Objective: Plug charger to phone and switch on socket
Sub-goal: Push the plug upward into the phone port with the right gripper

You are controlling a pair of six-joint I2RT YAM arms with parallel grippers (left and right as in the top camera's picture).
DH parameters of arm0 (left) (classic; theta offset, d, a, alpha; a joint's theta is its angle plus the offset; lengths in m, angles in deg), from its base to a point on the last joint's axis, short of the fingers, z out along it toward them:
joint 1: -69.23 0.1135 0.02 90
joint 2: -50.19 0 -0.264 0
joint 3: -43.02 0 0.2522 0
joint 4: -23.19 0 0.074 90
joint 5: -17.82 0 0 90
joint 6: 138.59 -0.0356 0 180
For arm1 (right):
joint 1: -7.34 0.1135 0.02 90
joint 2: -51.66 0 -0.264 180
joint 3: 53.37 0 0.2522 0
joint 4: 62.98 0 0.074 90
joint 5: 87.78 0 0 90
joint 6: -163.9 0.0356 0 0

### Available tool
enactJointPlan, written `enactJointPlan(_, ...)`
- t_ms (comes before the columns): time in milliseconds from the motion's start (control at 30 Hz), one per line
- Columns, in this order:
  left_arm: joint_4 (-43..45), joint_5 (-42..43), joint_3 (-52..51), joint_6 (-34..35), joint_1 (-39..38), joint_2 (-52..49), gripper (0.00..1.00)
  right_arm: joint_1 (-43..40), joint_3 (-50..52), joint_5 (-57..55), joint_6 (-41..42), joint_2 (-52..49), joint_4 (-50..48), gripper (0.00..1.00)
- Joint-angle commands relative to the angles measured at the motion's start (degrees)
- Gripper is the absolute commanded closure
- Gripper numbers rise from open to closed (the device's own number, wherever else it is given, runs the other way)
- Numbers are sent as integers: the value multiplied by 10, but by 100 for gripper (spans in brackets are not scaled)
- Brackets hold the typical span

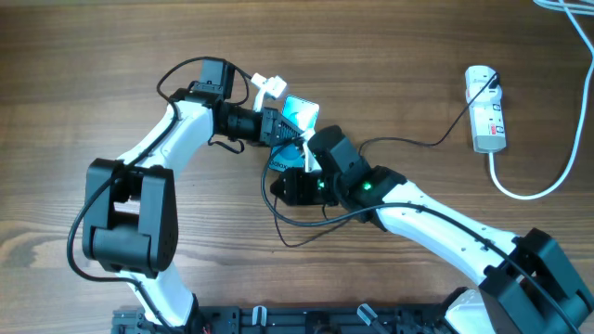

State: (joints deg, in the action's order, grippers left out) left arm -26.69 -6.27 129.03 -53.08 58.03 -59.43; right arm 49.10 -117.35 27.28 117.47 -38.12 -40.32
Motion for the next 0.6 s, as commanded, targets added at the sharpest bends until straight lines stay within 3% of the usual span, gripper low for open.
enactJointPlan(0, 7, 19, 1, -13, -2, 1, 96, 9, 0, -9, 16, 3, -21, 66)
enactJointPlan(267, 8, 17, 1, -13, -2, 1, 96, 15, 0, -45, 36, 3, -24, 73)
enactJointPlan(467, 8, 17, 1, -13, -2, 1, 96, 15, 0, -59, 46, 3, -29, 96)
enactJointPlan(567, 7, 15, 1, -13, -2, 1, 96, 13, 0, -63, 48, 3, -41, 96)
